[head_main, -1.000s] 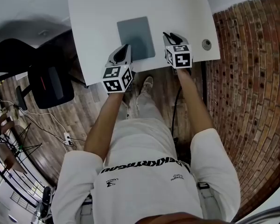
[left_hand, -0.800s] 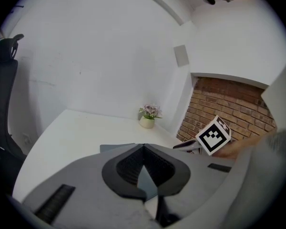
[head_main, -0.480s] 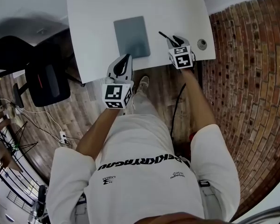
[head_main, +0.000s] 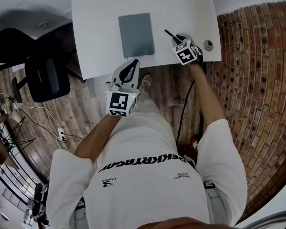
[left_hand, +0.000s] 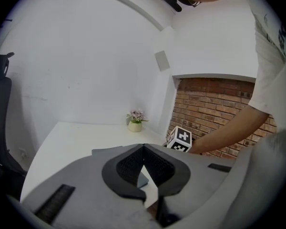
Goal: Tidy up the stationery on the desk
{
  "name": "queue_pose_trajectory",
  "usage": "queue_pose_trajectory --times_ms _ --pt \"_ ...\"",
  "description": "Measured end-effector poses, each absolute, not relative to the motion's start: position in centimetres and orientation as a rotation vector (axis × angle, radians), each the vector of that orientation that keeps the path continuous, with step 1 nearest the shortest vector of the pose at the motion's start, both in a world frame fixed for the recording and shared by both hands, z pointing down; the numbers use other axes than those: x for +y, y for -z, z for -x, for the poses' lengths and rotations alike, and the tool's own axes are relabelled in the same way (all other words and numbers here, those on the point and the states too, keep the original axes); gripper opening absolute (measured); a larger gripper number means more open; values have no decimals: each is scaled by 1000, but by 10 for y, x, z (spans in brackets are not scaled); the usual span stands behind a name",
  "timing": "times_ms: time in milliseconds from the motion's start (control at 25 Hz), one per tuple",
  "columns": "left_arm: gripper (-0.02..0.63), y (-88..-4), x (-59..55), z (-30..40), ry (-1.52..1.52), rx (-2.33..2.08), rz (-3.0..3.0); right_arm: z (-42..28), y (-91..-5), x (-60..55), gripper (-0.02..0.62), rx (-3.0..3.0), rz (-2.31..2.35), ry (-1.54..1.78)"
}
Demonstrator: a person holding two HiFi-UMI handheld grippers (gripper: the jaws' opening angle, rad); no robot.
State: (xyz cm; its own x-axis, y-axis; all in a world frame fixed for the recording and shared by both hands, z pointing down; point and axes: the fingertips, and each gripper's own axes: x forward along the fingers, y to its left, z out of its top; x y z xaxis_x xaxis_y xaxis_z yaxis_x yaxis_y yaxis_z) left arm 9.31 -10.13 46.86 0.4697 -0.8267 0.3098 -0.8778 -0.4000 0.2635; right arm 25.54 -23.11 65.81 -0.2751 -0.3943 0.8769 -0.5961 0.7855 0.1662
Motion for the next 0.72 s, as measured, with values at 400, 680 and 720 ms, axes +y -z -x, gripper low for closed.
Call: queue_pose_trajectory --times_ms 400,680,720 --pt "-3 -463 -93 -89 -179 -1449 -2329 -245 -647 -230 44 -1939 -801 -384" --pt "-3 -458 -87 -85 -159 -1459 -2324 -233 -640 -232 45 -1977 -911 -637" --pt "-3 -458 -87 -83 -158 -1464 -2321 -229 -640 -232 44 -1977 -934 -700"
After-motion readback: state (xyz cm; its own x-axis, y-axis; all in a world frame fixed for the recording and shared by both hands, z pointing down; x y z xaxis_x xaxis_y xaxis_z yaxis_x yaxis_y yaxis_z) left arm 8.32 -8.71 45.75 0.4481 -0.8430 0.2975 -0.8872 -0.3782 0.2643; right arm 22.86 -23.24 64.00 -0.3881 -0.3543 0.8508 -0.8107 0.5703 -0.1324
